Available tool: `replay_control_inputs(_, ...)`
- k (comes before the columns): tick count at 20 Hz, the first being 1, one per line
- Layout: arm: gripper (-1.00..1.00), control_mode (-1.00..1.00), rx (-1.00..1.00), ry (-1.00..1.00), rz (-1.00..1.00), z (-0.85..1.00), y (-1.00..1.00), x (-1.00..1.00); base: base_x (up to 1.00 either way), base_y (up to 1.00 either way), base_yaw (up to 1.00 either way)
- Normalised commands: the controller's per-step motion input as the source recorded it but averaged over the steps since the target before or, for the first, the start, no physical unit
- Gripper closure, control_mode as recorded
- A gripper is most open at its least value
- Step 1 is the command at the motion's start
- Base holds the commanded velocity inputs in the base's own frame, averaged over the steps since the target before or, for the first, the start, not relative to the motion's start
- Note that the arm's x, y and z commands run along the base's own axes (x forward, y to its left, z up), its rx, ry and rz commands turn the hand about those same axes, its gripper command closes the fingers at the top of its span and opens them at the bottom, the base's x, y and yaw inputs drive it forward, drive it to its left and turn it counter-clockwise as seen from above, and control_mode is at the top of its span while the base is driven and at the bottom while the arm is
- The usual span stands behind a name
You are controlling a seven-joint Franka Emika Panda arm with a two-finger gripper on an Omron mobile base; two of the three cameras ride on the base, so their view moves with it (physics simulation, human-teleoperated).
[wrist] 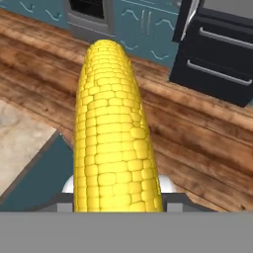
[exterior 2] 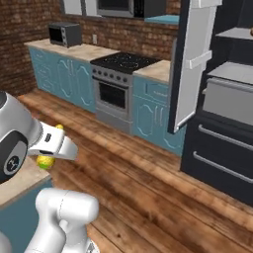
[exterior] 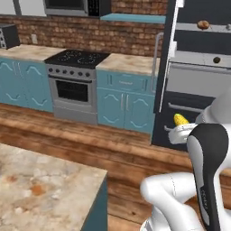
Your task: Gather the avocado and corn from the fridge and place them on a tray on the dining counter. Then gather the chicken drumstick and fish from the fridge and place them on the other tray.
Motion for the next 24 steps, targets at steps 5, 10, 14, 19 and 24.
replay_control_inputs(5,1.0,1.0,0.0,0.0,0.0,0.0,0.0,0.0,-0.56,0.02,0.44)
replay_control_inputs(10,1.0,1.0,0.0,0.0,0.0,0.0,0.0,0.0,-0.6,0.01,0.42)
replay_control_inputs(14,1.0,1.0,0.0,0.0,0.0,0.0,0.0,0.0,-0.24,0.02,0.36)
replay_control_inputs(19,1.0,1.0,0.0,0.0,0.0,0.0,0.0,0.0,-0.7,0.63,0.09)
replay_control_inputs(24,1.0,1.0,0.0,0.0,0.0,0.0,0.0,0.0,-0.65,0.91,0.0)
